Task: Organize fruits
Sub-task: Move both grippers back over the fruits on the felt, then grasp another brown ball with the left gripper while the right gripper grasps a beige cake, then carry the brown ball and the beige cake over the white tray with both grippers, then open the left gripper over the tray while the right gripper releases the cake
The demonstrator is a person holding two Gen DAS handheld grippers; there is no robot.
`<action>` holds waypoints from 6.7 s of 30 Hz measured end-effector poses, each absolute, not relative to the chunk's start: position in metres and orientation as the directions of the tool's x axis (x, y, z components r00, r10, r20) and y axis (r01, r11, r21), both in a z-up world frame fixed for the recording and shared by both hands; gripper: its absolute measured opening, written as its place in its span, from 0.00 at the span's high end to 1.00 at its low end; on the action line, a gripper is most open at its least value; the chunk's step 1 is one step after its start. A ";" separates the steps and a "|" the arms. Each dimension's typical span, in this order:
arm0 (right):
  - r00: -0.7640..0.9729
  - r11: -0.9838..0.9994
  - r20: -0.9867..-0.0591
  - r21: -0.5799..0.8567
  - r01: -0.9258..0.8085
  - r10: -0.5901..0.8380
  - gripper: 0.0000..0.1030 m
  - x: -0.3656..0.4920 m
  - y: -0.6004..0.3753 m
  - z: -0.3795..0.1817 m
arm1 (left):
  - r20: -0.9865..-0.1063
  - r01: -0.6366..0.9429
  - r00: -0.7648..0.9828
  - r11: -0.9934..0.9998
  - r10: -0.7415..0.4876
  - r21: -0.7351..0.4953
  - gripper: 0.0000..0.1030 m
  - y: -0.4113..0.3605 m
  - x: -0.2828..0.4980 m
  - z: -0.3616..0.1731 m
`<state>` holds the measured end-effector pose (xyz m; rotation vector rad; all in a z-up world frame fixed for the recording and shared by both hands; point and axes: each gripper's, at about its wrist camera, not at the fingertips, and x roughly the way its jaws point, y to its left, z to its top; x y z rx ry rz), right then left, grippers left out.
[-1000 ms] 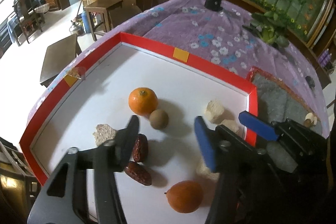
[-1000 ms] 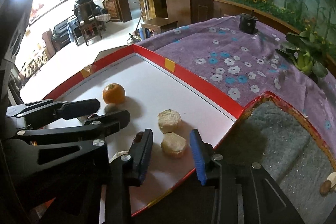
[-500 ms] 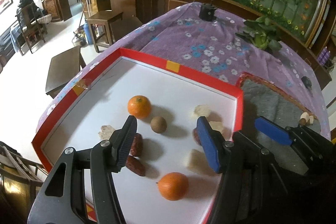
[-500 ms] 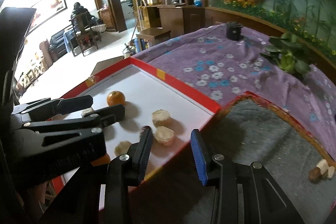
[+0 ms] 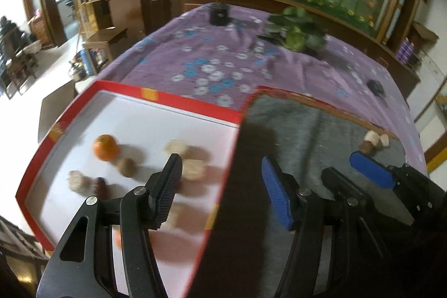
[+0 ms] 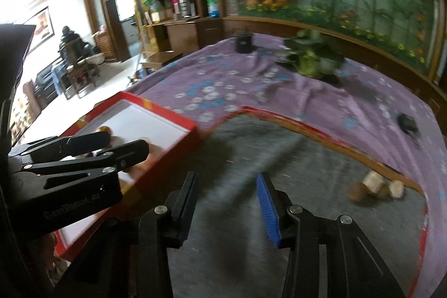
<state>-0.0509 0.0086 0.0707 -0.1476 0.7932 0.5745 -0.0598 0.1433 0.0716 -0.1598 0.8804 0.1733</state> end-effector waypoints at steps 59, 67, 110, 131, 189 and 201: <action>0.606 0.953 -0.737 0.204 -0.222 0.299 0.54 -0.008 -0.209 0.039 | -0.846 0.176 0.515 0.983 -0.137 -0.052 0.78 -0.035 0.064 0.011; 0.569 0.904 -0.709 0.260 -0.339 0.417 0.54 0.012 -0.175 0.052 | -0.820 0.104 0.566 0.994 -0.085 -0.031 0.78 -0.006 0.037 0.030; 0.546 0.864 -0.750 0.068 -0.499 0.374 0.71 0.019 -0.093 0.044 | -0.778 -0.011 0.629 1.000 0.004 -0.004 0.77 0.063 -0.027 0.059; 0.524 0.798 -0.668 0.179 -0.575 0.528 0.71 -0.063 -0.005 0.079 | -0.738 -0.179 0.662 0.984 0.130 0.013 0.77 0.140 -0.084 0.078; 0.305 0.568 -0.771 0.088 -0.819 0.559 0.67 -0.048 0.188 0.038 | -0.820 -0.400 0.526 0.916 0.224 -0.007 0.58 0.257 -0.124 0.035; 0.421 0.644 -0.705 0.066 -0.762 0.571 0.58 -0.066 0.130 0.069 | -0.753 -0.397 0.599 0.917 0.273 0.016 0.41 0.232 -0.126 0.062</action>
